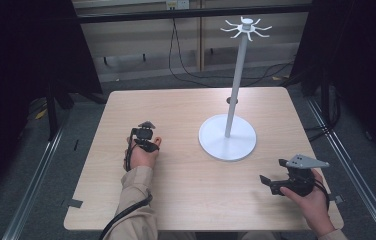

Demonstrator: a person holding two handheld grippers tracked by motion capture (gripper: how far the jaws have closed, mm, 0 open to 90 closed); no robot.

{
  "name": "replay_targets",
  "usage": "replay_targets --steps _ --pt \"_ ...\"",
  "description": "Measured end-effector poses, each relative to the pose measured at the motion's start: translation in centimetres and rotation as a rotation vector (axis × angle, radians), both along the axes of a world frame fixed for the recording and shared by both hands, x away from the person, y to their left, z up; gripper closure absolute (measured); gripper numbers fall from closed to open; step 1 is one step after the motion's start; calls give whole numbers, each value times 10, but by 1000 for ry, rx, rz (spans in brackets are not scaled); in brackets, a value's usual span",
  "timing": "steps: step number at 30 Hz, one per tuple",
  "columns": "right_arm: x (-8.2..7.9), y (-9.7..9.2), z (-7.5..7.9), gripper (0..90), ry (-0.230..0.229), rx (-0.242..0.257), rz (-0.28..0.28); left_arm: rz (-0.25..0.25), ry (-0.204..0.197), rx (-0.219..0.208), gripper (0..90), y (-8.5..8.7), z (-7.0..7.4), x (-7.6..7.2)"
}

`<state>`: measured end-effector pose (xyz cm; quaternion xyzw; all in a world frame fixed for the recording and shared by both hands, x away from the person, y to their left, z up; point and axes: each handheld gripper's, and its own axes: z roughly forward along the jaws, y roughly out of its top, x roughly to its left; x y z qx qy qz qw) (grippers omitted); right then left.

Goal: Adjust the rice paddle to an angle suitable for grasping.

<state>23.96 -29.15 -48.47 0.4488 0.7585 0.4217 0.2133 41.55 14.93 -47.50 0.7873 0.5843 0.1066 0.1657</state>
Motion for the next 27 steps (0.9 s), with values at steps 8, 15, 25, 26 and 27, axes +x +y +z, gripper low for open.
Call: replay_targets --steps 8,15,25,26,27 --pt "1 0 0 57 4 6 2 -37 -16 -21 664 0 0 -5" --pt "1 1 -1 57 6 6 4 -48 -85 -115 664 6 14 -11" --pt "1 4 -1 57 5 2 12 -89 -196 -246 664 17 36 -26" --pt "1 5 -1 57 4 1 13 -82 -213 -272 664 18 38 -29" --pt "1 5 -2 57 3 2 15 -83 -229 -296 664 19 40 -31"
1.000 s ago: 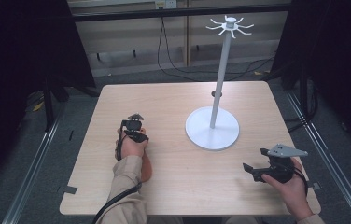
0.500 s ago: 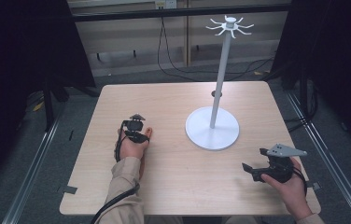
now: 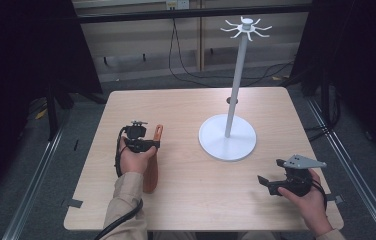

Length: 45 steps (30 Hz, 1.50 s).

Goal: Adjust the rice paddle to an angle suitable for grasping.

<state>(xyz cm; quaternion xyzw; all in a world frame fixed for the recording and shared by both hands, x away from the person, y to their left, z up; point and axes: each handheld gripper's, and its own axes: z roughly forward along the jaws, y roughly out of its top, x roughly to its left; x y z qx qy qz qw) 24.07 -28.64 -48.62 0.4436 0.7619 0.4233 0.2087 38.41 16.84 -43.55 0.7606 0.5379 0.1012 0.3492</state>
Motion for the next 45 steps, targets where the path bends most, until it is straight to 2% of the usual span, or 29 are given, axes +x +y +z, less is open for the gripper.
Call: replay_targets --steps 1,2,4,5,6,7,9,10,11,12,14,16,18,25,27,30,32,34,36,37,38,39,40,45 --pt "0 1 0 58 1 0 0 -5 -31 -41 664 2 4 -5" --pt "0 1 0 58 1 0 0 -5 -31 -41 664 2 4 -5" --pt "0 1 0 58 0 1 0 -23 -80 -92 665 4 10 -13" --pt "0 1 0 58 0 1 0 -23 -80 -92 664 4 10 -13" --pt "0 1 0 58 0 3 1 -33 -114 -128 664 6 15 -18" --pt "0 1 -1 58 0 2 1 -42 -124 -146 665 7 18 -20" --pt "0 2 0 58 2 5 -1 -49 -152 -172 664 8 22 -23" --pt "0 2 0 58 2 5 -1 -49 -152 -172 664 8 22 -23" --pt "0 3 -1 58 -4 1 5 -64 -161 -197 664 8 24 -25" --pt "0 4 -1 58 -4 -1 6 -88 -188 -208 664 7 26 -27" --pt "0 4 0 58 -4 -2 9 -92 -197 -214 665 7 27 -28" --pt "1 6 -1 58 -11 -1 15 -101 -214 -240 664 7 29 -31" --pt "1 8 0 58 -17 3 21 -112 -243 -256 664 4 33 -35" --pt "2 11 7 59 -31 51 -4 -135 -288 -275 664 -5 40 -43" --pt "3 20 14 65 -55 88 -6 -150 -300 -267 664 -11 43 -46" --pt "3 28 20 75 -60 108 -4 -161 -305 -265 664 -16 45 -49" --pt "4 38 26 101 -66 146 -7 -163 -309 -272 663 -21 46 -51" --pt "6 51 34 137 -81 164 -5 -171 -315 -273 664 -26 47 -54" --pt "7 55 36 150 -87 172 -1 -178 -317 -269 663 -29 47 -55" --pt "7 61 39 155 -86 190 2 -185 -318 -271 663 -31 47 -56" --pt "9 72 43 200 -87 211 16 -191 -319 -263 663 -36 47 -58" --pt "9 72 43 200 -87 211 16 -191 -319 -263 663 -36 47 -58" --pt "10 83 47 234 -83 230 30 -195 -322 -266 663 -40 48 -59" --pt "15 108 61 328 -97 258 58 -215 -329 -258 663 -48 50 -63"
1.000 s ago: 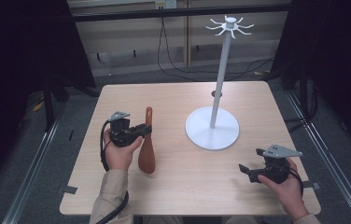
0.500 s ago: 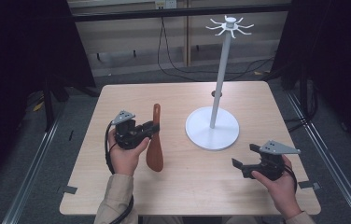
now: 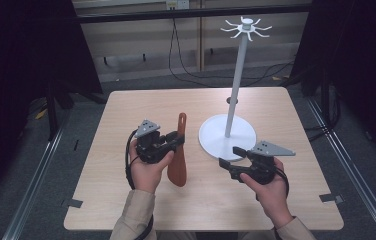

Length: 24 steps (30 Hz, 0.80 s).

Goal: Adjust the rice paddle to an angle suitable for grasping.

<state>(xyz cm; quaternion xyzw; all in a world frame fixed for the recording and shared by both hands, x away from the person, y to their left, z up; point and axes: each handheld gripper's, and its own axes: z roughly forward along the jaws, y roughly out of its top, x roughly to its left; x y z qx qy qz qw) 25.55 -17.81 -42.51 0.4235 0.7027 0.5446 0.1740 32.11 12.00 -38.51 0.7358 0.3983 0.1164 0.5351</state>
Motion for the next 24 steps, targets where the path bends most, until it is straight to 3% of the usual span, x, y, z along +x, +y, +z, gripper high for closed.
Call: replay_targets --steps 4,10,16,24 --pt "3 17 11 385 -7 27 18 -12 -1 -21 663 -12 2 -4" --pt "5 39 14 473 -3 33 31 -40 -5 -37 663 -27 4 -10" --pt "6 49 12 600 -7 60 11 -61 -19 -35 662 -38 6 -17" --pt "10 53 14 683 13 90 -5 -86 -32 -43 662 -50 8 -23"
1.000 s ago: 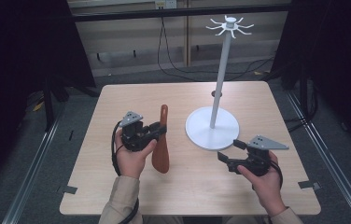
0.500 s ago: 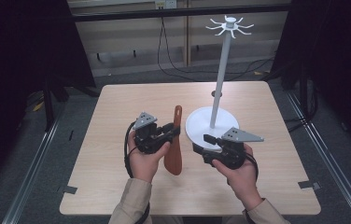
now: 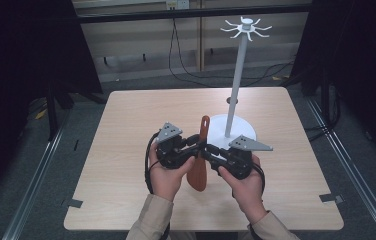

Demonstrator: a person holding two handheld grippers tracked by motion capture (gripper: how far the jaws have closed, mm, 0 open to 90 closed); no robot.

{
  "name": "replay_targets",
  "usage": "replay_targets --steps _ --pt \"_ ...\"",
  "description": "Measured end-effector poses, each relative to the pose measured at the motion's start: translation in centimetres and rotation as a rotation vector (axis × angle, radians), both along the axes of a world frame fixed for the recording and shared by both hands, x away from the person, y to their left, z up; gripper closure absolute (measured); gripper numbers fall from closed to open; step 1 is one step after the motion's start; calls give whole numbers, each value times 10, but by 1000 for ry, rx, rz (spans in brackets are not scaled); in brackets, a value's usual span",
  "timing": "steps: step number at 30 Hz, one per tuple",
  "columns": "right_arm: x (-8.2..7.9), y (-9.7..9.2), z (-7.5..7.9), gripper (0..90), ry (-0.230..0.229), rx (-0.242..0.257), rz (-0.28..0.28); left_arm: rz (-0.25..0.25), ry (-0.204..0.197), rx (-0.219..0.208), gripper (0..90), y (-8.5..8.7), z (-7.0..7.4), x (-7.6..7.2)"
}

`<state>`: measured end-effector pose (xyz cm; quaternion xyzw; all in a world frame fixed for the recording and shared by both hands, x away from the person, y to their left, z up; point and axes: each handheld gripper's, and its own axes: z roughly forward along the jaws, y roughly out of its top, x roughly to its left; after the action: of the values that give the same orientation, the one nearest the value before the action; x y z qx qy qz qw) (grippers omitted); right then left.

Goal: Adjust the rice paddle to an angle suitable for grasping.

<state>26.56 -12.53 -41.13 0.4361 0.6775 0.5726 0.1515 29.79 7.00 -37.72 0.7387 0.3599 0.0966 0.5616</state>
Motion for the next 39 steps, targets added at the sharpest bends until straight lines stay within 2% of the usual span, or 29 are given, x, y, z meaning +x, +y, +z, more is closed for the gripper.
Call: replay_targets --steps 5,7,11,13,16,17,19,20,22,26,27,28,33,34,39 --pt "2 -1 -1 736 12 3 -6 -12 -5 7 662 -5 -1 -2" --pt "2 -2 -2 811 16 13 1 -13 -6 1 662 -7 -2 -2" --pt "3 -4 -4 816 11 27 -6 -6 -11 1 662 -7 -2 -3" --pt "2 -2 -3 827 1 16 -5 0 -11 0 659 -7 -2 -3" --pt "4 -3 -2 828 13 22 5 -8 -4 -6 652 -5 -1 -2" --pt "4 -3 -1 828 14 19 4 -10 -5 -21 632 -3 0 -2" --pt "4 -5 -1 828 14 8 6 -6 -7 -23 574 -2 1 -2" --pt "4 -5 -1 828 14 8 6 -6 -10 -21 574 0 2 -1" --pt "5 -8 -5 828 28 14 3 9 -20 -10 497 5 3 1" --pt "4 -12 -7 828 27 13 0 19 -19 -15 461 12 3 3" --pt "4 -13 -7 828 27 14 2 24 -22 -5 461 15 2 3" --pt "4 -15 -6 828 28 13 1 32 -22 5 422 17 1 4" --pt "5 -20 -3 828 26 13 5 44 -14 25 396 28 -5 8" --pt "6 -22 -1 828 21 9 11 55 -14 41 378 34 -8 9" --pt "8 -26 2 828 10 4 26 75 -20 48 338 46 -14 11"
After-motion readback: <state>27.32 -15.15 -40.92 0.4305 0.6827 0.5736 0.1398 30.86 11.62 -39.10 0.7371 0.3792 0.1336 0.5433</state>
